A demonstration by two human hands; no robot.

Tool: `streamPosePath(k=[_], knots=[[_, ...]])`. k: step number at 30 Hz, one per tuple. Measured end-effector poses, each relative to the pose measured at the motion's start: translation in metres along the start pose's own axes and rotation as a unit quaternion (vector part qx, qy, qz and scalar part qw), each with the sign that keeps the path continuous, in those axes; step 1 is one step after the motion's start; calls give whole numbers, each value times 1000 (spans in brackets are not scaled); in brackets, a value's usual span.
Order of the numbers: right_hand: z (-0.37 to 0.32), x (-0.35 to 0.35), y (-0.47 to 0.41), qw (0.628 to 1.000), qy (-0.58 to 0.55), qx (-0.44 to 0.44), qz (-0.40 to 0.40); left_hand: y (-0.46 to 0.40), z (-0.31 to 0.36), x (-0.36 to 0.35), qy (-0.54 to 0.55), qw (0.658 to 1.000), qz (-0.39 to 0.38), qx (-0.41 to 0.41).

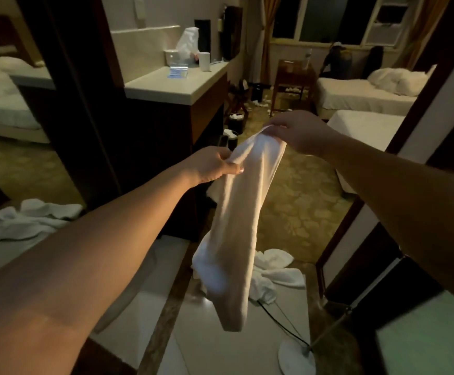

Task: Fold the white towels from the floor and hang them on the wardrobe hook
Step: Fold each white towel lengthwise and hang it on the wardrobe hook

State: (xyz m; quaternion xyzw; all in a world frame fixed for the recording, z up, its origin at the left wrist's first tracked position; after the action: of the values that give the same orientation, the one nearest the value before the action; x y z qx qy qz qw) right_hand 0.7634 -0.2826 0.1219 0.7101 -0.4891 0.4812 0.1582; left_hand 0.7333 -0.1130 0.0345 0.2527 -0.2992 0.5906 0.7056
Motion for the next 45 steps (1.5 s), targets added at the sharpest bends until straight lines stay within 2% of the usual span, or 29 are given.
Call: streamPosePath(k=[4,7,13,17,20,24,26,28,31,36,41,45], knots=[[-6,2,57,999,-18,23,16,72,-5,-11,-27,999,19,36],[-4,1,97,999,-33,19,39,126,-19,-15,-100,991,47,72],[-30,-18,162,997,-73,17,32,253,-48,-1,-264,944,108,166],[-42,-17,186,991,-122,-6,57,328,-74,18,-338,903,96,246],[-50,-22,204,987,-149,-13,63,382,-93,28,-348,890,116,270],[-65,-35,231,989,-133,-3,71,459,-123,28,-239,910,178,289],[-70,-48,246,990,-126,-14,54,497,-135,25,-128,922,214,295],[-76,-64,262,992,-122,-26,33,536,-143,22,9,916,265,301],[-90,-89,287,991,-124,-44,10,591,-150,7,187,881,309,308],[-119,-129,322,985,-163,-60,-13,654,-146,-5,392,807,347,272],[-156,-167,343,956,-270,-97,-58,704,-145,-5,491,722,414,257],[-195,-211,370,921,-348,-128,-117,742,-140,-10,510,672,464,272]])
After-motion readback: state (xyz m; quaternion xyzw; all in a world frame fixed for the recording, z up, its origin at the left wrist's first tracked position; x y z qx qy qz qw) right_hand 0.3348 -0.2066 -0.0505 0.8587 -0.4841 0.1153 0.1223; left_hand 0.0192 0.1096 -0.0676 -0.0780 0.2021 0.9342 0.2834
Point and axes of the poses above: each hand's wrist, its own y-axis away from the middle knuckle, its own x-axis out of the back of the hand, z = x × y, the point moved 8 cm from there along -y, towards the middle knuckle, and after that the axes turned 9 degrees about -y, right-handed, at the moved point
